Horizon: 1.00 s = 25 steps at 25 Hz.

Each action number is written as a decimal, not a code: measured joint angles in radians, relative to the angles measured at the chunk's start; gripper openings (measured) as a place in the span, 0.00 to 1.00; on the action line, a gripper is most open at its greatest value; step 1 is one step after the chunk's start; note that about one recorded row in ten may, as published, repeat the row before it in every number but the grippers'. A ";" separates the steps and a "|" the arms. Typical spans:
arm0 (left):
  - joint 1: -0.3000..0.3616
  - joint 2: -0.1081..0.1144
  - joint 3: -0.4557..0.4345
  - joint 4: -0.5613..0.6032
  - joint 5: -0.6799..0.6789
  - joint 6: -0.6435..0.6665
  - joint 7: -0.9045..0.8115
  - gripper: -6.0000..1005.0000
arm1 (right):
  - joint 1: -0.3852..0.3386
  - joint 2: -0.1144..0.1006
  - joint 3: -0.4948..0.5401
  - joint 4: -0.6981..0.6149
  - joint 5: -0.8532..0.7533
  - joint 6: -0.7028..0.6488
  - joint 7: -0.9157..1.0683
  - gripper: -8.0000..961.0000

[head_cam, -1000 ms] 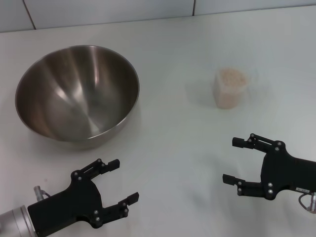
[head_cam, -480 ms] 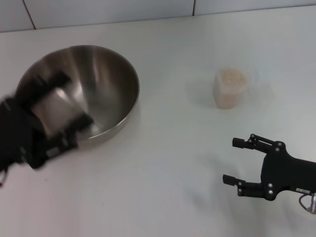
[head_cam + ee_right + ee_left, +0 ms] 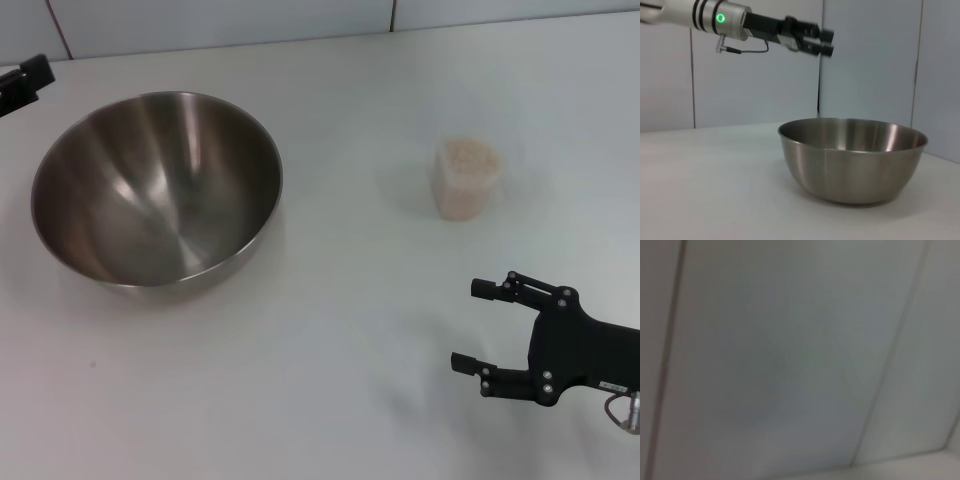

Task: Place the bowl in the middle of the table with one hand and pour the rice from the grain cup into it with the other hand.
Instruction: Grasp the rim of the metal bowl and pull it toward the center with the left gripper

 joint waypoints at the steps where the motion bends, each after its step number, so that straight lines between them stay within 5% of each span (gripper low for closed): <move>1: -0.011 -0.001 -0.009 0.034 0.100 -0.006 -0.083 0.81 | 0.000 0.000 0.003 0.000 0.000 -0.001 -0.003 0.87; 3: -0.058 0.000 -0.023 0.088 0.343 0.017 -0.291 0.81 | 0.000 0.000 0.004 0.000 0.000 -0.004 -0.008 0.87; 8: -0.146 -0.002 -0.055 0.054 0.510 0.108 -0.386 0.80 | 0.000 0.000 0.005 0.000 0.000 -0.004 -0.009 0.87; 25: -0.277 0.000 -0.078 -0.198 0.683 0.042 -0.390 0.76 | -0.002 0.000 0.005 0.000 0.000 -0.003 -0.020 0.87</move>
